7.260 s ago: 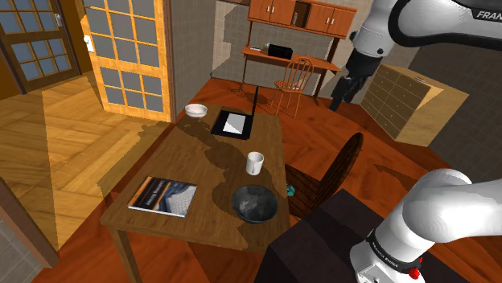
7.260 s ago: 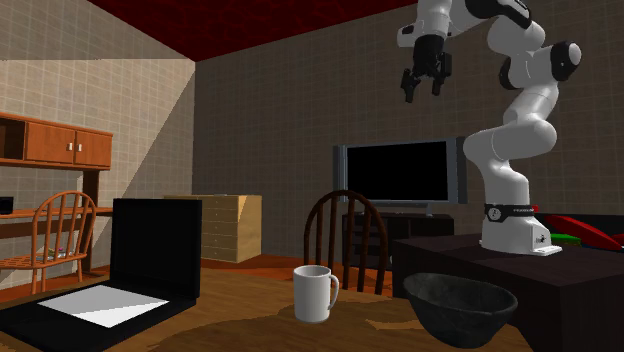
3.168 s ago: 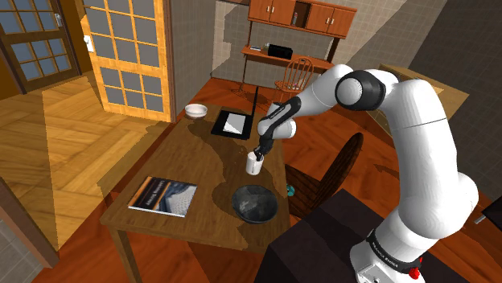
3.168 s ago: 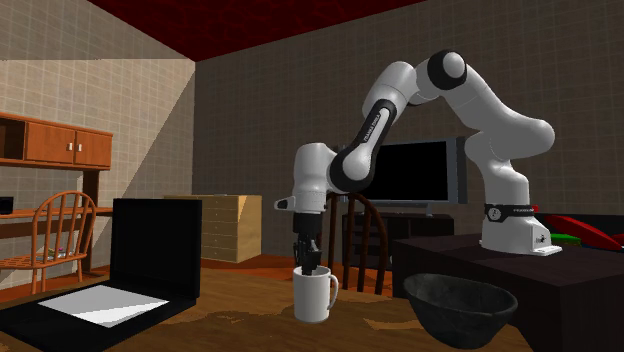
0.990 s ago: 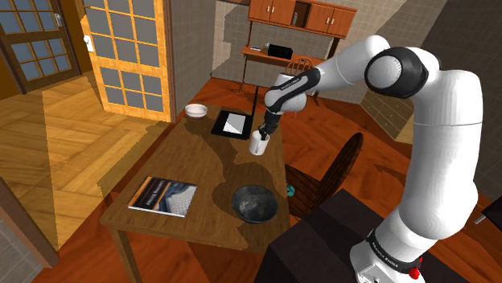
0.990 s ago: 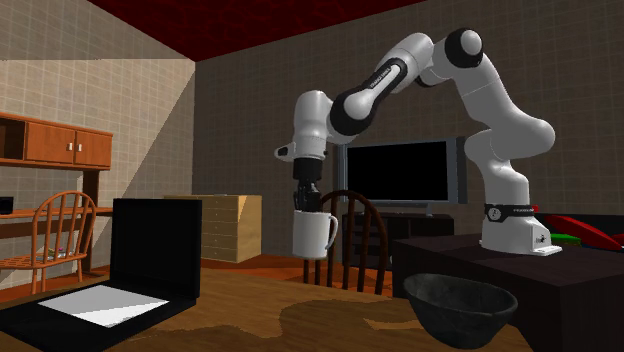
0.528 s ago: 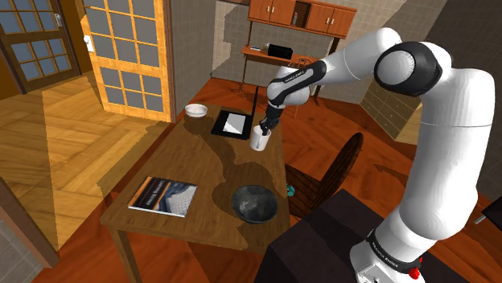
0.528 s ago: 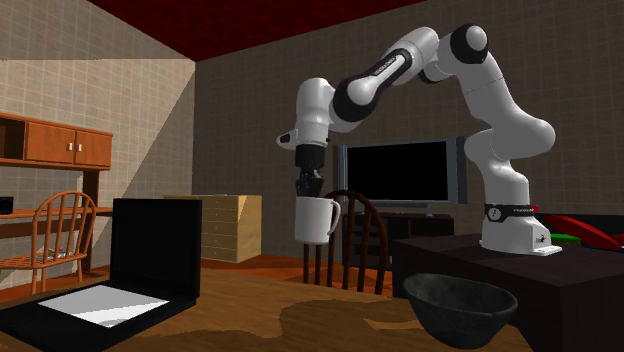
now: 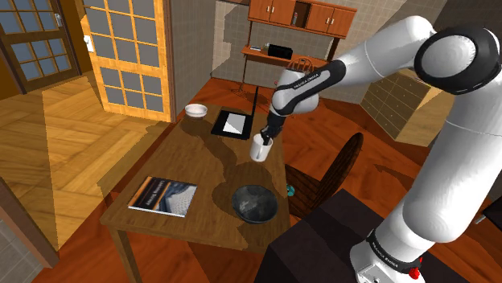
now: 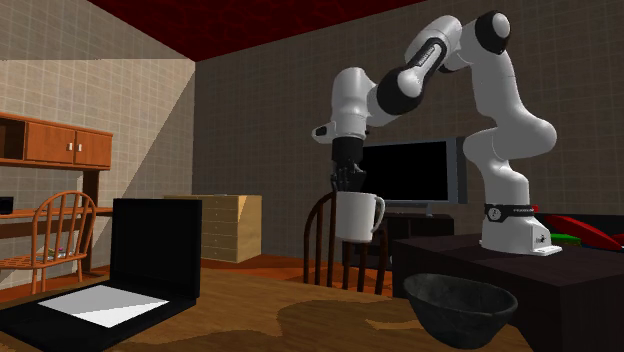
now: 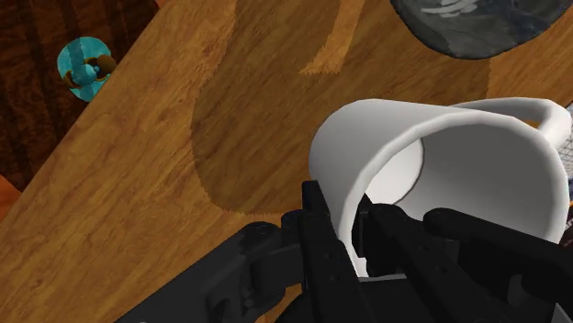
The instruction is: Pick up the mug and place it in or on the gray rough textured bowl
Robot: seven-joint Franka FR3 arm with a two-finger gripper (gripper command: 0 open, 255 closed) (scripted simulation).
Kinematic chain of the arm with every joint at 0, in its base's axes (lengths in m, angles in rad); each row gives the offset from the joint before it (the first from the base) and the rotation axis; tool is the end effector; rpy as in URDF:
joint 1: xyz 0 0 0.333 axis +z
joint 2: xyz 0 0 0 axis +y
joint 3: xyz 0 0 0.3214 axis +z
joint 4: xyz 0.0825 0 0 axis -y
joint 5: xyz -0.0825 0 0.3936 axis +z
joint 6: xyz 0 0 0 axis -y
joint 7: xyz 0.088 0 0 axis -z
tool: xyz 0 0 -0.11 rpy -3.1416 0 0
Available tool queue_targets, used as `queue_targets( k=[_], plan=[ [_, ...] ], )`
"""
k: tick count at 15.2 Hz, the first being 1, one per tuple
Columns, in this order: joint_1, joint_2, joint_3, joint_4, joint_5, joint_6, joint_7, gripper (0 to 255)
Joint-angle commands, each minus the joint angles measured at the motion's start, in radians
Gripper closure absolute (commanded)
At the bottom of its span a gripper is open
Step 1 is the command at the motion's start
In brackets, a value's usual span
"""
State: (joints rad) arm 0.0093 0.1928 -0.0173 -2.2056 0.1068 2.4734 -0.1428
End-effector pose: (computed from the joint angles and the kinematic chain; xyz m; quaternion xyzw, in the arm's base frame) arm 0.5656 -0.0046 0.2956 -0.9984 -0.0269 -0.0399 0.0300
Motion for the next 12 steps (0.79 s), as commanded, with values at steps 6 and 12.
queue_targets(
  k=[6, 12],
  plan=[
    [0.073, -0.184, 0.051, -0.235, -0.016, 0.060, 0.133, 255],
    [0.136, -0.334, 0.122, -0.397, -0.008, 0.078, 0.259, 255]
  ],
)
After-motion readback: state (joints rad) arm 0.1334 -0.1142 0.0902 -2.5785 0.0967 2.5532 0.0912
